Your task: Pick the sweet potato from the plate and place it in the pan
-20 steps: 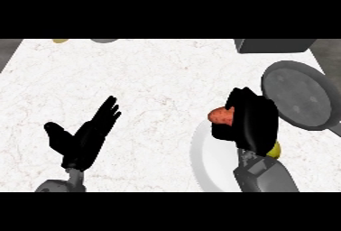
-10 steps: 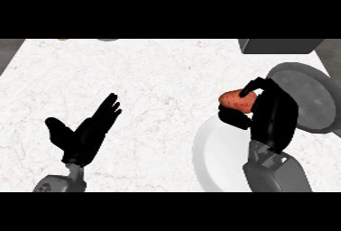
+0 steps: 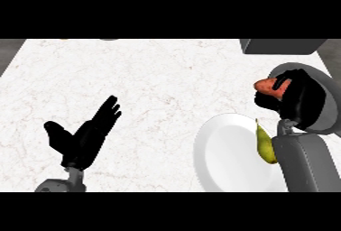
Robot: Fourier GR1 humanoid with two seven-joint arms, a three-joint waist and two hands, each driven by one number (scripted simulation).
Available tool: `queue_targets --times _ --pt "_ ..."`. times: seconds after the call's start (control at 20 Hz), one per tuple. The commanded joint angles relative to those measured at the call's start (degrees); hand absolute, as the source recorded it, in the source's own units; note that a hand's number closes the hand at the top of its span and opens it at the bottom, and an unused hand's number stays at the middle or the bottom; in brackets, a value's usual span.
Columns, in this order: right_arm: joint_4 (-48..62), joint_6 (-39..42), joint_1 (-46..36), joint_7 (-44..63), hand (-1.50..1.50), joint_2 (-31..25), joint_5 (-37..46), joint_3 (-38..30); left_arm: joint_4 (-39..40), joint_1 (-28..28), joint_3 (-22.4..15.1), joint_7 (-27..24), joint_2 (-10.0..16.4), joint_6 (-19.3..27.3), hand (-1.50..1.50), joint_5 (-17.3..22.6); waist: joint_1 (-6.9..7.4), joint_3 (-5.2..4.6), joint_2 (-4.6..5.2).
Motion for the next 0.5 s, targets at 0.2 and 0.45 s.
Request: queue_targets --times 0.2,0.45 --pt "17.02 -16.37 -2.96 -10.08 1.5 -7.67 -3.35 -11.15 1.16 -2.07 -0.84 0.75 -1.73 0.56 0.0 -1.8 -0.05 0.05 0.19" --pt "34.1 -25.94 -9.17 -20.25 1.5 -11.51 -11.18 -17.3 3.44 -2.05 2.39 -1.71 -0.19 -2.8 0.0 0.44 0.72 0.08 0.46"
